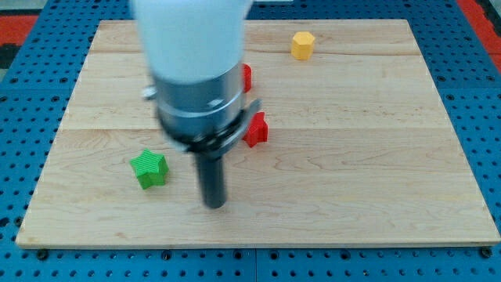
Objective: Move the green star towards the green circle
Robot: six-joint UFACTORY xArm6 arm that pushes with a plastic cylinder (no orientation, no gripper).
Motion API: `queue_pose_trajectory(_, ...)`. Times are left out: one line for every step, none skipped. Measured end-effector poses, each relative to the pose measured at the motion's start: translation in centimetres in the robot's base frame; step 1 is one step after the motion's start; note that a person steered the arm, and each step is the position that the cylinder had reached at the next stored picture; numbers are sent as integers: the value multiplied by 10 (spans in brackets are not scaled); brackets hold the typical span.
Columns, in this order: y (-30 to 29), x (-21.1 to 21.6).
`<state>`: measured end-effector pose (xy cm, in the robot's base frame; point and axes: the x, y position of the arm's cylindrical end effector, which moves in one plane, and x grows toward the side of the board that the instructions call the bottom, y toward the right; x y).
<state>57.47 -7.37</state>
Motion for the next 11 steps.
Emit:
queue_pose_trajectory(-59, -9)
queue_pose_trajectory(-37, -77)
queue_pose_trajectory(-10, -68)
queue_pose_trajectory(-33, -20)
queue_pose_trajectory(-72, -74)
queue_pose_trajectory(-47, -85)
queue_pose_trajectory(-36, -115)
queue_pose_trajectory(-51, -54)
queue_pose_trajectory(-78, -97)
queue_pose_trajectory(-85, -115)
queue_pose_trajectory(-134, -135)
